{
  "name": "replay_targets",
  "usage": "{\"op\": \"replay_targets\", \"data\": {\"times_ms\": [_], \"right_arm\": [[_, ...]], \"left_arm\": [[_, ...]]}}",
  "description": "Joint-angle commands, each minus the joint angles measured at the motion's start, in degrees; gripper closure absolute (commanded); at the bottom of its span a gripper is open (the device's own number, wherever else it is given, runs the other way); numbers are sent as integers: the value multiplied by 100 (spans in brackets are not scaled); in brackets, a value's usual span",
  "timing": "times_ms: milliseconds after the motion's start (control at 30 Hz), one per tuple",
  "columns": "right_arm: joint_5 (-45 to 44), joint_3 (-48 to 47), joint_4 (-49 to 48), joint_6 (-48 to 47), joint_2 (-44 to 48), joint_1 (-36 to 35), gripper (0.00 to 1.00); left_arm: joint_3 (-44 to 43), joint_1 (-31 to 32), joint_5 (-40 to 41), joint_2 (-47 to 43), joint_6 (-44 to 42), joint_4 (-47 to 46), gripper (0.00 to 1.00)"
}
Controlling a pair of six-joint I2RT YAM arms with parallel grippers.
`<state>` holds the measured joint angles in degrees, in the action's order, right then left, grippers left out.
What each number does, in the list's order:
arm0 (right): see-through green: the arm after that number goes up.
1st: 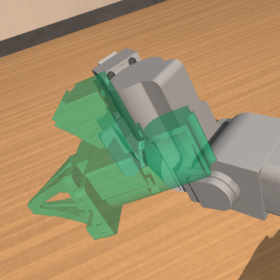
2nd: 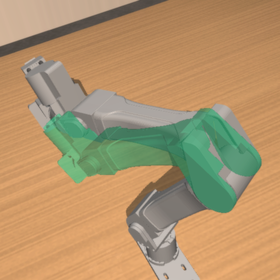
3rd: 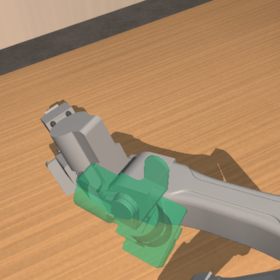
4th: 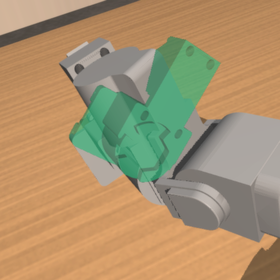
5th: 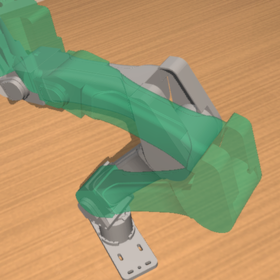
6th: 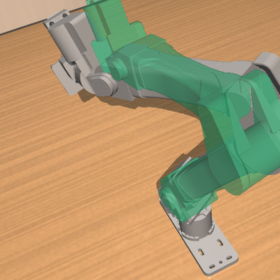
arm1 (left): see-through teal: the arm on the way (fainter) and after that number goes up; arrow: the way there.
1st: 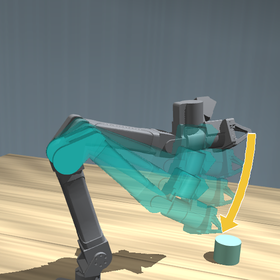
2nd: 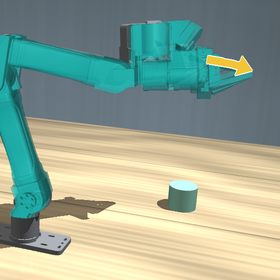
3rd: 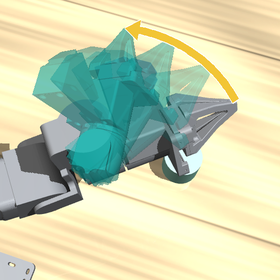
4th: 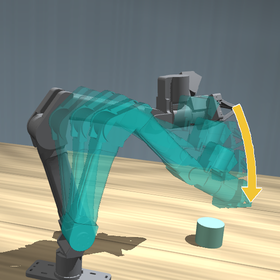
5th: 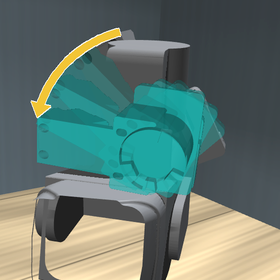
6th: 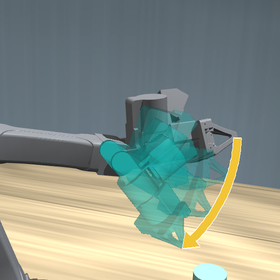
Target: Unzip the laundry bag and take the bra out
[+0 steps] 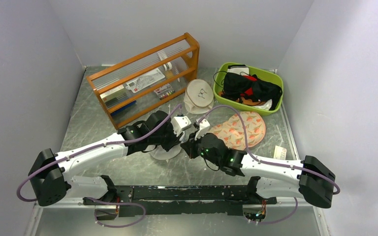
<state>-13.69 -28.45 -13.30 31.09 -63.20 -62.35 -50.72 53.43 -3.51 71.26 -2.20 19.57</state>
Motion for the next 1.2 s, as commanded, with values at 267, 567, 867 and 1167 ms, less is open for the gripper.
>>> {"op": "replay_targets", "data": {"times_ms": [267, 567, 867, 1167], "right_arm": [[560, 62, -54, 79, -114, 1283, 100], [2371, 286, -507, 60, -471, 2842, 100], [3046, 372, -750, 49, 70, 2819, 100], [3164, 324, -1119, 308, 121, 2332, 100]], "left_arm": [[111, -44, 575, -435, -77, 65, 91], [153, -38, 658, -557, 6, 104, 93], [8, -37, 591, -408, 53, 275, 79], [167, -42, -355, -845, 19, -50, 33]]}}
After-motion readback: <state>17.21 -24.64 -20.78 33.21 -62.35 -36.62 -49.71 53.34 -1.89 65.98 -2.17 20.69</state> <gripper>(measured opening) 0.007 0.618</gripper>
